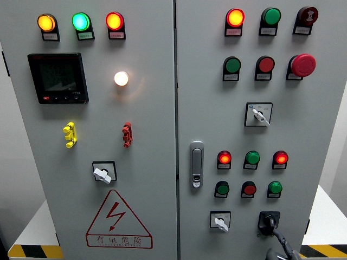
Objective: Trip black knob to open circuit
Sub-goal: 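Grip the black rotary knob with the right hand and twist it, then release the black knob and pull the right hand back down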
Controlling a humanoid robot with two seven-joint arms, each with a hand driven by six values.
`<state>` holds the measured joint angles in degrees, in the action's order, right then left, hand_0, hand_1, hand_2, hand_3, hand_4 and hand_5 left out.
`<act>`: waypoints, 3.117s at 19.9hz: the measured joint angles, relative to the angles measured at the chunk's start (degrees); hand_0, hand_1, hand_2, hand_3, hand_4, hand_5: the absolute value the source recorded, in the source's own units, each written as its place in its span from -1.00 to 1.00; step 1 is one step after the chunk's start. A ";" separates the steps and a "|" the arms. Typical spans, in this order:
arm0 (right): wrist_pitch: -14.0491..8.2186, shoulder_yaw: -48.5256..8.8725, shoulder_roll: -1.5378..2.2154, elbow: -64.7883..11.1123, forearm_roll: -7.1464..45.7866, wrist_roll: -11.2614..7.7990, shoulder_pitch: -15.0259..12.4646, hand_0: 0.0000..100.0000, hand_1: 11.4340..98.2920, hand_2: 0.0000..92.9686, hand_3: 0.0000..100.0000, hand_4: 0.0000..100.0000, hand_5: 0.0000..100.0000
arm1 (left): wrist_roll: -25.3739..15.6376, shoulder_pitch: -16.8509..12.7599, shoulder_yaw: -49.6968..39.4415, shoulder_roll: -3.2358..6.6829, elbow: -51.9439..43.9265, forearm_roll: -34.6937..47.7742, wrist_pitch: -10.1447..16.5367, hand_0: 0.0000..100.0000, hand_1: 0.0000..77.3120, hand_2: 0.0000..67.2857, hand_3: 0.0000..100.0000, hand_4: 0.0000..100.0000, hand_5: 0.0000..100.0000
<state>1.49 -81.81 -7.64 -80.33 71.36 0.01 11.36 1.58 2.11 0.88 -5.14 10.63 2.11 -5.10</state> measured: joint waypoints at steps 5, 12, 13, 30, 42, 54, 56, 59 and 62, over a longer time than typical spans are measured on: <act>0.00 0.83 0.00 -0.15 0.00 0.44 -0.01 1.00 0.35 -1.00 0.88 1.00 1.00 | 0.00 0.01 0.00 0.03 0.00 0.00 0.00 -1.00 -1.00 -0.42 -0.48 -0.80 -0.83; 0.00 1.39 -0.01 -0.67 0.00 0.52 -0.03 1.00 0.33 -1.00 0.88 1.00 1.00 | 0.00 0.04 0.00 0.03 0.00 0.00 0.00 -1.00 -1.00 -0.42 -0.48 -0.80 -0.83; 0.00 1.47 -0.01 -0.79 0.00 0.53 -0.03 1.00 0.33 -1.00 0.88 1.00 1.00 | 0.00 0.03 0.00 0.02 0.00 0.00 0.00 -1.00 -1.00 -0.42 -0.48 -0.80 -0.83; -0.14 1.25 -0.05 -0.73 0.11 0.52 -0.02 1.00 0.29 -1.00 0.87 1.00 1.00 | 0.00 0.01 0.00 -0.03 0.00 0.00 0.00 -1.00 -1.00 -0.42 -0.48 -0.80 -0.83; -0.24 -0.24 -0.52 -0.38 0.09 0.55 -0.32 1.00 0.27 -1.00 0.87 1.00 1.00 | 0.00 0.00 0.00 -0.04 0.00 0.00 0.00 -1.00 -1.00 -0.42 -0.48 -0.80 -0.83; -0.34 -0.50 -0.55 -4.66 2.09 0.24 -4.97 1.00 -0.13 -1.00 0.83 0.84 1.00 | 0.00 0.02 0.00 0.01 0.00 0.00 0.00 -1.00 -1.00 -0.42 -0.48 -0.80 -0.83; -0.29 -0.35 -0.54 -5.26 3.90 0.06 -5.99 1.00 -0.18 -1.00 0.59 0.56 1.00 | 0.00 0.02 0.00 -0.03 0.00 0.00 0.00 -1.00 -1.00 -0.42 -0.48 -0.80 -0.83; -0.25 -0.28 -0.53 -6.19 5.82 -0.14 -7.51 1.00 -0.19 -0.98 0.18 0.01 0.55 | 0.00 0.00 0.00 -0.03 0.00 0.00 0.00 -1.00 -1.00 -0.42 -0.48 -0.80 -0.83; -0.18 0.06 -0.52 -8.02 6.24 -0.18 -9.73 1.00 -0.21 -0.99 -0.16 -0.34 0.18 | -0.01 0.00 0.00 0.01 0.00 0.00 0.00 -1.00 -1.00 -0.42 -0.48 -0.80 -0.83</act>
<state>1.31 -81.75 -8.16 -88.35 77.60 -0.17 1.62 1.57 2.11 0.88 -5.13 10.64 2.11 -5.10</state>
